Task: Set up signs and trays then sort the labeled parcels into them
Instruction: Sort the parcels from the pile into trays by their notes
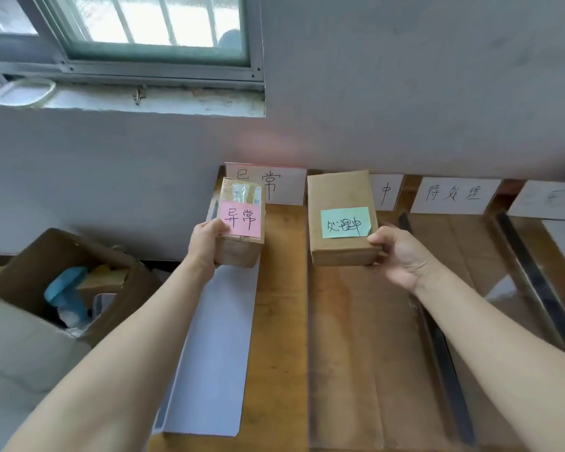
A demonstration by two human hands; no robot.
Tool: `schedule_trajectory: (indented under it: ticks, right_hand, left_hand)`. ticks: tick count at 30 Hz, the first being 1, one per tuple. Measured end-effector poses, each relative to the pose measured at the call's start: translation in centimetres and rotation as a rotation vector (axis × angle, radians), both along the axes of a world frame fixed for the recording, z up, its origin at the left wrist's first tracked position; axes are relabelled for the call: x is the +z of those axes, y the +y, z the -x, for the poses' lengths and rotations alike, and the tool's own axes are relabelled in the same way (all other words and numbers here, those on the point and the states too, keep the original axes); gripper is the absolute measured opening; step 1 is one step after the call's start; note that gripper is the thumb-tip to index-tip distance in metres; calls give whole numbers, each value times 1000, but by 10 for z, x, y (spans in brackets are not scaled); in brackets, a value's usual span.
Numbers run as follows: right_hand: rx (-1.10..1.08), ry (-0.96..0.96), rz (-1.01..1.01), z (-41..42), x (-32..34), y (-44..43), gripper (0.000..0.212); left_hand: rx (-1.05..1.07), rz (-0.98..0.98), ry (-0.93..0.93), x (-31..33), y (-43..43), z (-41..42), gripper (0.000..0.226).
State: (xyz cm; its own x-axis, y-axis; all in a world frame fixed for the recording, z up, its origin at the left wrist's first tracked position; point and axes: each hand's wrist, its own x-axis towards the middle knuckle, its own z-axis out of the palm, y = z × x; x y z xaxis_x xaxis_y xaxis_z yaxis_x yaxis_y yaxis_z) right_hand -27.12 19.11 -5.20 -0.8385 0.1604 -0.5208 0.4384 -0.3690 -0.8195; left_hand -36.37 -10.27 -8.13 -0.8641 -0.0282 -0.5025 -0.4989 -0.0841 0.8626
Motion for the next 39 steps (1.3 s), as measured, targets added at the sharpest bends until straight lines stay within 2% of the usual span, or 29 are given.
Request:
schedule_trajectory:
  ticks: [5, 9, 12, 15, 19, 21, 22, 25, 27, 30, 32, 35, 39]
  right_hand:
    - [-60, 16, -32, -1, 4, 3, 38]
    - [-108, -10, -17, -7, 2, 3, 39]
    - [-149, -41, 0, -13, -1, 2, 37]
    - [-184, -62, 18, -18, -5, 4, 38]
    - [-198, -79, 20, -23, -8, 6, 45]
    - [-192, -81, 24, -27, -9, 7, 42]
    - [-187, -85, 22, -29, -10, 8, 38]
    - [-153, -114, 10, -38, -13, 12, 30]
    - [-144, -141, 0, -43, -16, 18, 31]
    - [-161, -174, -4, -47, -23, 28, 39]
    - [-167, -179, 7, -46, -26, 35, 39]
    - [-144, -177, 31, -35, -26, 41, 27]
    - [-53, -203, 19, -7, -26, 37, 19]
  left_hand:
    - [-33, -37, -23, -2, 0, 19, 19]
    - [11, -23, -37, -16, -4, 31, 34]
    - [69, 58, -47, -20, -4, 36, 51]
    - [6, 302, 17, -5, 3, 30, 54]
    - [-193, 903, 144, 15, 10, 18, 55]
    - [-247, 1061, 282, 26, 19, 9, 51]
    - [-279, 1059, 363, 33, 27, 3, 48]
    - [-460, 894, 582, 51, 55, -17, 39]
    - [-566, 849, 704, 62, 74, -32, 36]
    - [-617, 856, 847, 73, 94, -49, 32]
    - [-624, 879, 903, 78, 103, -57, 29]
    - [-632, 987, 969, 80, 112, -67, 28]
    - [-616, 1116, 915, 76, 116, -79, 26]
